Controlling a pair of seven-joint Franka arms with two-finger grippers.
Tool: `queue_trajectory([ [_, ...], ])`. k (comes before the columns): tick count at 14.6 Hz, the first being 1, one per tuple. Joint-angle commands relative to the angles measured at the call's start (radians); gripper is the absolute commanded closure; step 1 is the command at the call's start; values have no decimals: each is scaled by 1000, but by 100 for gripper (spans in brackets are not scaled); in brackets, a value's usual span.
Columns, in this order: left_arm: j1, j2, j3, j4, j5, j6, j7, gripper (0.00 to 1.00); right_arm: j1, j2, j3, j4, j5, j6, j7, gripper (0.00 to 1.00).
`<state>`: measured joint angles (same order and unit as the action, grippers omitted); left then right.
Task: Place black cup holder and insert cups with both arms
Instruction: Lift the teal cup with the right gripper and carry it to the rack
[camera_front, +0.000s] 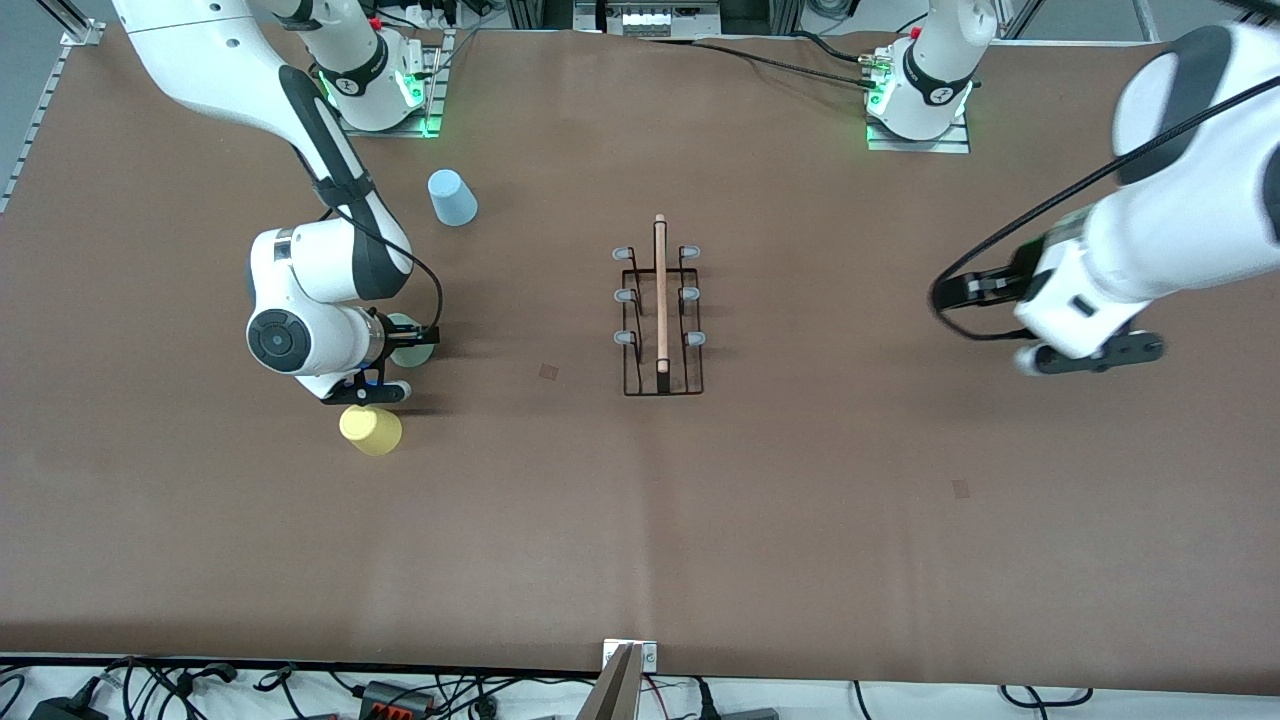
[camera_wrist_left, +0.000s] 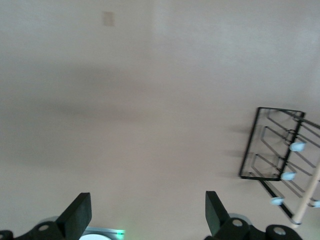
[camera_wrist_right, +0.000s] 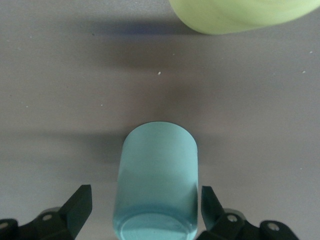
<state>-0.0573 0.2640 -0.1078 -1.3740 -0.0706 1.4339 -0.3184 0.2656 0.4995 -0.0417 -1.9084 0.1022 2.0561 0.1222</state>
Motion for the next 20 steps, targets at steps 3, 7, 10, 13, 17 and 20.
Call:
queue_trajectory([
  [3,43,-74,-6,-25,81,-12,84,0,3,-9,-9,-11,10,9,11,9],
  [7,108,-145,-6,-165,64,60,152,0,-2,-9,-9,-11,10,-1,11,44],
  [10,109,-279,-6,-361,72,175,160,0,-3,-16,-10,-4,10,-7,10,76],
  [13,120,-269,-27,-344,90,168,160,0,0,-48,-10,25,11,-36,11,82],
  [17,211,-278,-118,-330,87,169,188,0,15,-70,-1,237,14,-288,49,82],
  [20,209,-263,-121,-301,87,162,174,0,72,-64,0,368,23,-407,50,82],
])
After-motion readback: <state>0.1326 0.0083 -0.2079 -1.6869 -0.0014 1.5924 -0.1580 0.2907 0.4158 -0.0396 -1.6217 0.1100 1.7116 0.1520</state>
